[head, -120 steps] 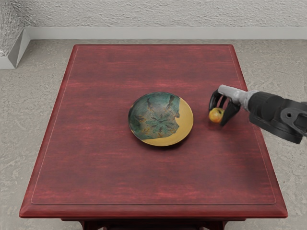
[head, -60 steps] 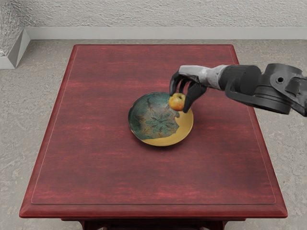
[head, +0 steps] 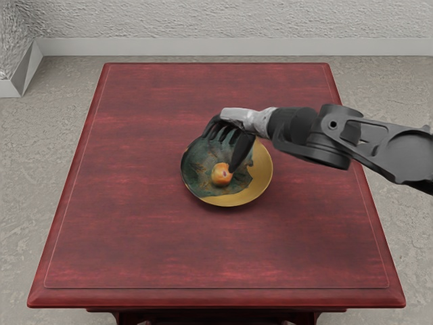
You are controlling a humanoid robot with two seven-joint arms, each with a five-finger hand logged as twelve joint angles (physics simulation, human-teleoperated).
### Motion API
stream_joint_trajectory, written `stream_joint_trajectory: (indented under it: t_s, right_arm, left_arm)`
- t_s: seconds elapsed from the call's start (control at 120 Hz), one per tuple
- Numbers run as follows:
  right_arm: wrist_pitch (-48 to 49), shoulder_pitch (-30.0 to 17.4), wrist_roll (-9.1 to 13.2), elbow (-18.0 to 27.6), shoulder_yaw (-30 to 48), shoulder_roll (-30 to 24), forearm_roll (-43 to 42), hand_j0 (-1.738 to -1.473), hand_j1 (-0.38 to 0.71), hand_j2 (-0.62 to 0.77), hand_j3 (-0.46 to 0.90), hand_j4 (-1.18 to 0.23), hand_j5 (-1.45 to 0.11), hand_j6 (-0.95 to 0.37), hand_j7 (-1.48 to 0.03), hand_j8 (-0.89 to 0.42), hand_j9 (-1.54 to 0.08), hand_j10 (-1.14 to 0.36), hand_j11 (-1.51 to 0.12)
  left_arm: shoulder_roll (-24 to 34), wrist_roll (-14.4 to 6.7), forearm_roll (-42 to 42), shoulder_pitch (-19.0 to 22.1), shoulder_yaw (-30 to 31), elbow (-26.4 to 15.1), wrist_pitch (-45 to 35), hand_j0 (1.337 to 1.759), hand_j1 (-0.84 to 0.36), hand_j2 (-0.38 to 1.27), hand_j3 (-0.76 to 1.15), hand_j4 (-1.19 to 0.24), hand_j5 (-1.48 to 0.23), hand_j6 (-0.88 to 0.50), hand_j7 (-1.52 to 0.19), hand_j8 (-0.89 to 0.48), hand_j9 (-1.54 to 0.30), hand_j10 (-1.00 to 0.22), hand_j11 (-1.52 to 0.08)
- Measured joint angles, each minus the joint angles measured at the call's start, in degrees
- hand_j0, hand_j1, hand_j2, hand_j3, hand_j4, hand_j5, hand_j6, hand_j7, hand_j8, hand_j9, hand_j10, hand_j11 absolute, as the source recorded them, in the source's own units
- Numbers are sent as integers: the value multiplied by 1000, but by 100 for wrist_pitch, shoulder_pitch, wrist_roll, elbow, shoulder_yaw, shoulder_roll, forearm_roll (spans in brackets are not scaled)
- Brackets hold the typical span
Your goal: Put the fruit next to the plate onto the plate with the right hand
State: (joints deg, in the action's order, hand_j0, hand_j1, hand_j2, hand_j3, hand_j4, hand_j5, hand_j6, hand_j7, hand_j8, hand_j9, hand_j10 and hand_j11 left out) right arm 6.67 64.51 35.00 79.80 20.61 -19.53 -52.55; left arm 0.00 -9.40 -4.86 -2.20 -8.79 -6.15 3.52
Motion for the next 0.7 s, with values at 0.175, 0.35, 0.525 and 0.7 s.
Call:
stream_joint_trajectory:
  t_s: [0.175,0.35,0.525,0.7]
  right_arm:
    - [142,-17,0,-5,439,-204,630,-1658,-147,23,0,-182,-247,-156,-240,-151,-245,-183,-245]
    - [2091,-564,-150,-63,1517,-1818,3613,-1658,-235,5,0,-102,-136,-91,-133,-89,-135,-102,-135]
    - [2697,-2083,-566,-582,1952,-3318,5698,-1658,-272,-2,0,-67,-89,-62,-87,-61,-88,-67,-88]
    - [2811,-2741,-781,-802,2032,-3867,6376,-1658,-289,-5,0,-50,-68,-48,-68,-48,-68,-51,-68]
  left_arm:
    - [0,0,1,0,0,0,0,1658,58,49,0,-243,-316,-243,-316,-243,-316,-243,-316]
    - [0,0,-1,0,0,0,0,1658,58,49,0,-243,-316,-243,-315,-243,-315,-243,-315]
    - [0,0,0,0,-1,0,0,1658,58,49,0,-243,-315,-243,-315,-243,-315,-243,-315]
    - [0,1,-2,0,-2,0,0,1658,58,49,0,-243,-315,-243,-315,-243,-315,-243,-315]
